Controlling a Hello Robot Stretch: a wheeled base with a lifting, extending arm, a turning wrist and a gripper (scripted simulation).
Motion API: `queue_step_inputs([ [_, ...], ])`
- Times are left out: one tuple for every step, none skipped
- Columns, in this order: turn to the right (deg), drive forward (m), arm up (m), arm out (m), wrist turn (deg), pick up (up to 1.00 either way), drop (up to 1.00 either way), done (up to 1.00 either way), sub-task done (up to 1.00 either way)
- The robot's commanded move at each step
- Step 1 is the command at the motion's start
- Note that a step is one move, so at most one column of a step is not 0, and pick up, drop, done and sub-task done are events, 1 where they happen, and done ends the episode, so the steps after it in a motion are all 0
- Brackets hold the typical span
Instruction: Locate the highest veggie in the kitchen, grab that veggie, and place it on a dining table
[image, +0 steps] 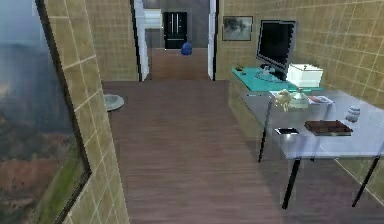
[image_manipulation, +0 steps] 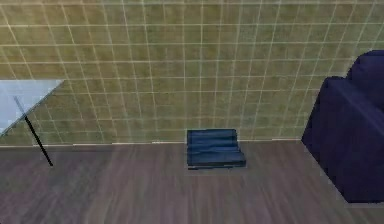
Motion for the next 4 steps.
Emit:
queue_step_inputs([
  [0.0,1.00,0.00,0.00,0.0,0.00,0.00,0.00,0.00],
  [-27.0,0.00,0.00,0.00,0.0,0.00,0.00,0.00,0.00],
  [0.0,0.05,0.00,0.00,0.0,0.00,0.00,0.00,0.00],
  [15.0,0.00,0.00,0.00,0.0,0.00,0.00,0.00,0.00],
])
